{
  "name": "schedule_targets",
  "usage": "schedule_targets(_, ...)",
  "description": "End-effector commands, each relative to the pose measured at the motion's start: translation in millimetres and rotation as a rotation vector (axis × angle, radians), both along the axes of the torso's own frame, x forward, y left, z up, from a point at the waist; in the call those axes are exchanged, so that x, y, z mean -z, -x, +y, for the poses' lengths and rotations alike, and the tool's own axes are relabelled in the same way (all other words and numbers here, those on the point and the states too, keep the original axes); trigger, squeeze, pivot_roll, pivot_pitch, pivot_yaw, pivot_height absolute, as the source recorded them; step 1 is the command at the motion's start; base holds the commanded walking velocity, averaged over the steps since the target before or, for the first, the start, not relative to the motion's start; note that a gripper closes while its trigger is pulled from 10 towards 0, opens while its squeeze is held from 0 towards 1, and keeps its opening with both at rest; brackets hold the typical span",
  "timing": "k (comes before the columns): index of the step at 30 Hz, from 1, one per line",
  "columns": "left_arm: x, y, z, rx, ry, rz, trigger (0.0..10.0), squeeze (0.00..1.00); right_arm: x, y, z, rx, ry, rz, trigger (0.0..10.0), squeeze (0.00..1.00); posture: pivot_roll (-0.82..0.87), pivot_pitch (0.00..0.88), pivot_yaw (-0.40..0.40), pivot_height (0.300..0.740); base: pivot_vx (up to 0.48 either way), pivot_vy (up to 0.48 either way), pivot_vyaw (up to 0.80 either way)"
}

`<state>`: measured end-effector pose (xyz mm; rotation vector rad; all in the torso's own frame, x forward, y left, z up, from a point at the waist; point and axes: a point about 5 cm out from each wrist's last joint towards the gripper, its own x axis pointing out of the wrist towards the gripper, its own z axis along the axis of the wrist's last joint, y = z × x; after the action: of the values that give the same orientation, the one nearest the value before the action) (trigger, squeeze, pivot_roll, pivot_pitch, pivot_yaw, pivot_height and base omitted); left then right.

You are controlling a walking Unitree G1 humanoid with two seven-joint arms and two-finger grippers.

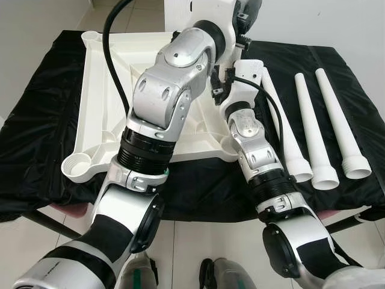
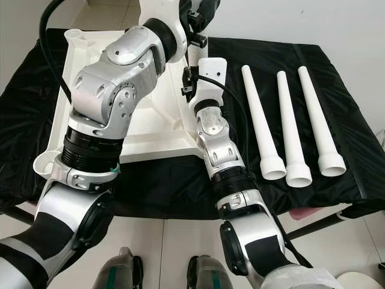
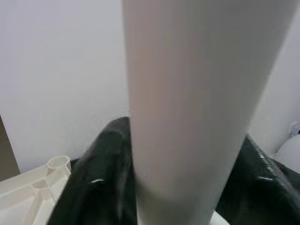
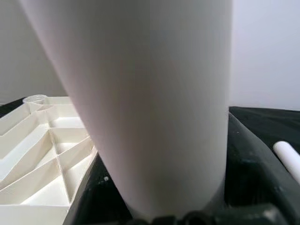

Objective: Building children table

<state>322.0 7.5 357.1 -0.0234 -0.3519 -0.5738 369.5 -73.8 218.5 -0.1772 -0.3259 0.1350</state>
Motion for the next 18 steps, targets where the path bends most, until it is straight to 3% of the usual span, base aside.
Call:
schedule_targets(1, -7, 2.1, -2.1, 0.002, 0.015, -0.027, 10.0, 1.0, 4, 1.2, 1.0, -0.018, -0.019, 0.0, 0.0, 0.0, -0.05, 0.019, -0.038, 0.74, 0.0, 0.0, 0.0)
schedule_targets(2, -8, 3.0, -2.1, 0.015, 0.023, -0.035, 10.0, 1.0, 3, 1.6, 1.1, -0.028, -0.046, 0.001, 4.7, 0.0, -0.05, 0.018, -0.038, 0.74, 0.0, 0.0, 0.0)
schedule_targets(3, -8, 3.0, -2.1, 0.015, 0.023, -0.035, 10.0, 1.0, 3, 1.6, 1.1, -0.028, -0.046, 0.001, 4.7, 0.0, -0.05, 0.018, -0.038, 0.74, 0.0, 0.0, 0.0)
schedule_targets(4, -8, 5.0, -2.6, 0.04, 0.032, -0.041, 10.0, 1.0, 2, 1.1, -0.2, -0.027, -0.081, 0.011, 10.0, 0.0, -0.05, 0.017, -0.038, 0.74, 0.0, 0.0, 0.0)
schedule_targets(14, -10, 10.4, -0.9, 0.068, 0.036, -0.077, 10.0, 1.0, 3, -5.3, -13.4, 0.03, -0.189, 0.061, 10.0, 0.0, -0.05, 0.008, -0.035, 0.74, 0.0, 0.0, 0.0)
schedule_targets(15, -8, 12.1, 1.5, 0.067, 0.034, -0.084, 10.0, 0.0, 4, -6.8, -18.6, 0.055, -0.22, 0.073, 10.0, 0.0, -0.05, 0.007, -0.033, 0.74, 0.0, 0.0, 0.0)
schedule_targets(18, 0, 17.0, 9.4, 0.093, 0.045, -0.092, 10.0, 0.0, 6, -9.1, -29.6, 0.098, -0.257, 0.091, 10.0, 0.0, -0.05, 0.005, -0.032, 0.74, 0.0, 0.0, 0.0)
